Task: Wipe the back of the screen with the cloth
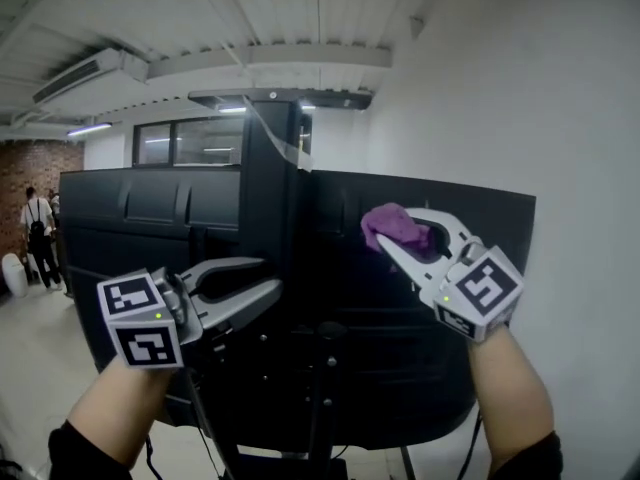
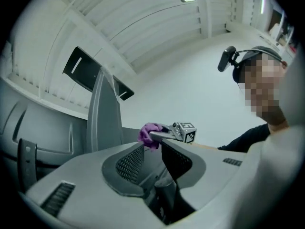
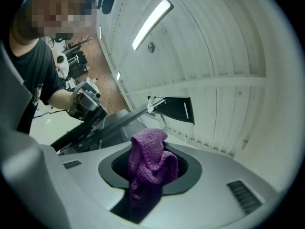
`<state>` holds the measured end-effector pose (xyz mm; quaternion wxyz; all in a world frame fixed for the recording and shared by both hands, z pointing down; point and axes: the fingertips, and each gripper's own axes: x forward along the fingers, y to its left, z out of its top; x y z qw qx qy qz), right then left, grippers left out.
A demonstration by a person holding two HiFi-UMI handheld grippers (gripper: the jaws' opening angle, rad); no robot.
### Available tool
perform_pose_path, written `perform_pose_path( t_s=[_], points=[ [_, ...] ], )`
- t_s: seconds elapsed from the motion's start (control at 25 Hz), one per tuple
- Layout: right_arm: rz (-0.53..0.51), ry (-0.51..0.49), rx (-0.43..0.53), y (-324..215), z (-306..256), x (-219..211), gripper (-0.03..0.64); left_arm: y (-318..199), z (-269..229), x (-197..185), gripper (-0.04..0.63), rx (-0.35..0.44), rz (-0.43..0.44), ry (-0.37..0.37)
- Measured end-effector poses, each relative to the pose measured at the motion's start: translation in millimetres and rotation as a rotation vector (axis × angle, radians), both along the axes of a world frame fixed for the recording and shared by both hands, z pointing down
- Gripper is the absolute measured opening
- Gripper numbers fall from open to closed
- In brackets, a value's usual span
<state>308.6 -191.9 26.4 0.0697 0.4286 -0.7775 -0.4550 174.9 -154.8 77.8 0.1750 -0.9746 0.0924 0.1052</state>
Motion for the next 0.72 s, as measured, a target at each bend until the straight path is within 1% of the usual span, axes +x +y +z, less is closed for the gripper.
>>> perform_pose_path(
  t_s=[0.12,0.2,0.32,0.4,0.48,0.56,0.6,0.72],
  points=[
    [0.068,0.018,-0.006,-40,-13,-21,0.123,-5,-14,6,0.101,0.003,0.003,-0.005],
    [0.1,0.053,-0.012,-62,-17,-44,0.123,-9,-17,11,0.101,-0.001,0.008,-0.011],
    [0.181,0.189,-0.003,-88,-10,-73,0.123,-11,-19,17,0.101,-0.001,0.013,-0.021],
    [0.252,0.27,0.009,-99,-4,-74,0.121,-10,-20,18,0.101,0.004,0.013,-0.025],
    [0.289,0.309,0.007,-103,0,-63,0.121,-10,-24,17,0.101,0.018,0.005,-0.022],
    [0.305,0.3,-0.004,-102,1,-40,0.124,-12,-24,17,0.101,0.016,0.006,-0.027],
    [0.321,0.286,-0.013,-100,0,-24,0.124,-13,-23,17,0.101,0.011,0.009,-0.029],
    [0.417,0.269,-0.026,-97,0,39,0.125,-12,-26,16,0.101,0.02,-0.002,-0.021]
  ],
)
